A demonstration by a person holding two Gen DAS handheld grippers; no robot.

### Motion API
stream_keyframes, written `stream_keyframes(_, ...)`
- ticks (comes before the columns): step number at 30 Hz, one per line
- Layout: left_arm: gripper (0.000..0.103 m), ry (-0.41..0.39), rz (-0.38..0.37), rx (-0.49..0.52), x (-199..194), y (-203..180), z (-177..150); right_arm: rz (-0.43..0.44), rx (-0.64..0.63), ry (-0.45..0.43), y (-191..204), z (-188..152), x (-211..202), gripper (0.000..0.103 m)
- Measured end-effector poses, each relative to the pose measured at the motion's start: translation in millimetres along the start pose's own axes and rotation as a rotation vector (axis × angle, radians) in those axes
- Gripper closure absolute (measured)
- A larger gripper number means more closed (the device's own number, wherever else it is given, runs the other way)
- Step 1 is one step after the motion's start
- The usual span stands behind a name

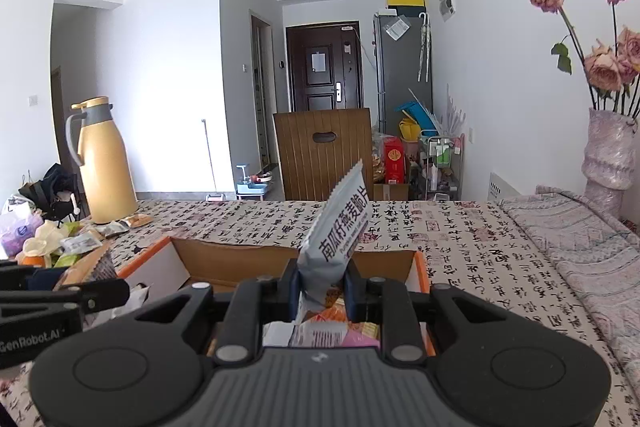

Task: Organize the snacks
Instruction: 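Carry both packets into the cardboard box and open both tools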

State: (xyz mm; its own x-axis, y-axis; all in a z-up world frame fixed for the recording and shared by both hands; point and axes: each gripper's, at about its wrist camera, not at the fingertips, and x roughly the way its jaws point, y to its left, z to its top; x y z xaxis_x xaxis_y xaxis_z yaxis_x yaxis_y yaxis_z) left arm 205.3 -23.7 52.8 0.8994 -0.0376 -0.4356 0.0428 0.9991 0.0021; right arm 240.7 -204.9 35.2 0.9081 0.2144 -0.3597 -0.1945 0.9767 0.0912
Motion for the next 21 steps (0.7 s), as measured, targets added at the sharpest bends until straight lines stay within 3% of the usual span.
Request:
stream_keyframes(10,0.065,0.046,0.006,-0.047,33.5,12.2,-6.3,0.026,-0.018,0.034,9.4,-10.5,29.8,0.082)
stream_keyframes(17,0.064,0.043,-0.001,-0.055,34.2,15.9,-9.0,0.036,-0.002,0.051,7.3,-15.3,31.5,0.078)
stream_keyframes(18,0.06,0.041,-0.001,-0.058,33.6,16.8,-9.4,0.036,-0.002,0.05,7.4,-15.9,31.0,0.078)
stream_keyframes(20,0.049,0.037,0.004,-0.067,33.2,17.8,-10.3,0.043,0.003,0.05,7.1,-17.1,29.9,0.068)
stream_keyframes(21,0.037,0.032,0.012,-0.072,32.6,18.6,-10.6,0.044,0.005,0.049,7.0,-17.2,29.7,0.06)
